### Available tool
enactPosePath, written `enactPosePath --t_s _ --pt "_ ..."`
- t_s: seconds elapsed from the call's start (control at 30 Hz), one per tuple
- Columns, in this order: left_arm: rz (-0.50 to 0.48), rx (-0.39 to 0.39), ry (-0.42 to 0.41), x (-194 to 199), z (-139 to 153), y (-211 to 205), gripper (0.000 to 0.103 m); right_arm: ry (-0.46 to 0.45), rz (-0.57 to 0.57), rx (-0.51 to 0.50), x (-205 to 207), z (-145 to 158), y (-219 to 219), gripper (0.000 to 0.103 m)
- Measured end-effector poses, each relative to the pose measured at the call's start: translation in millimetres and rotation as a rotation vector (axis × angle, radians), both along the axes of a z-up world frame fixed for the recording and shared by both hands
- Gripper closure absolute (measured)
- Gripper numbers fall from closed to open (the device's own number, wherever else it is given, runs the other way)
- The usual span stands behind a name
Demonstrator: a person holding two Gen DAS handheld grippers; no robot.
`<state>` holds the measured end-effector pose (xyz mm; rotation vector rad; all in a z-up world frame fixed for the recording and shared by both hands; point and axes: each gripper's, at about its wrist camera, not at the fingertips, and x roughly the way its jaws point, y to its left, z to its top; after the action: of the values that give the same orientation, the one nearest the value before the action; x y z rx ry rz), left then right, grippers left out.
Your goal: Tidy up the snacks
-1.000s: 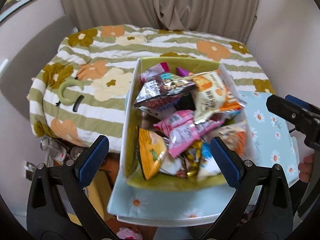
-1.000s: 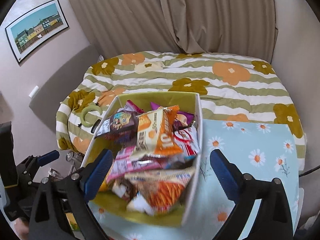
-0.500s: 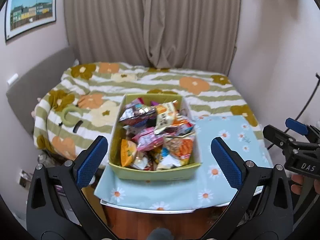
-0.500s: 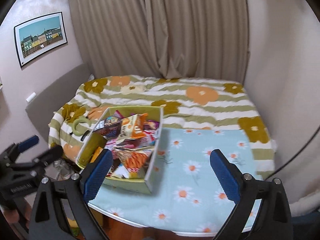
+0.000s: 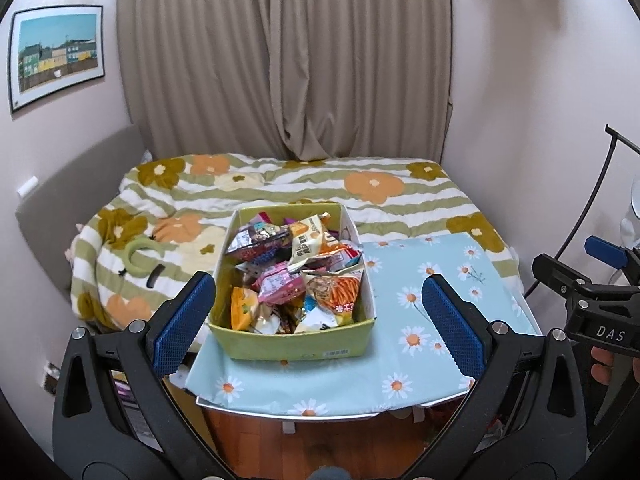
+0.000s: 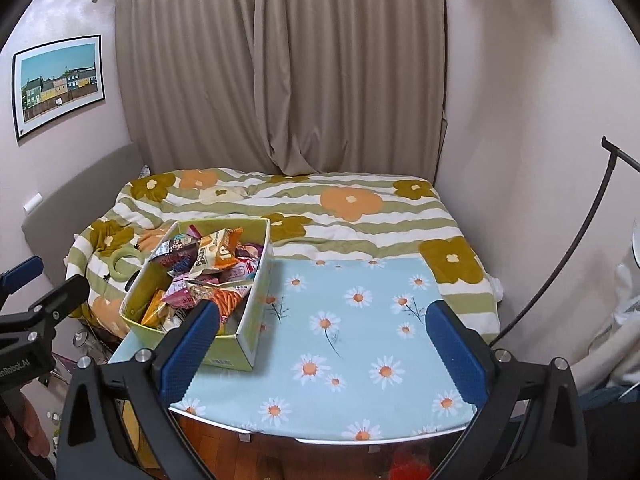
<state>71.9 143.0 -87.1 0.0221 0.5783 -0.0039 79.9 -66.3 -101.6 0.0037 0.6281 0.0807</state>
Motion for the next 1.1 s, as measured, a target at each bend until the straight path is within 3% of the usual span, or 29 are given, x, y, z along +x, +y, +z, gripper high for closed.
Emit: enactPosePath --t_s 1.1 --pt "-0.017 0.0 -0.002 5.3 2.9 -2.2 0.001 -0.006 -0.023 0.005 -5.8 0.6 -8.4 0.001"
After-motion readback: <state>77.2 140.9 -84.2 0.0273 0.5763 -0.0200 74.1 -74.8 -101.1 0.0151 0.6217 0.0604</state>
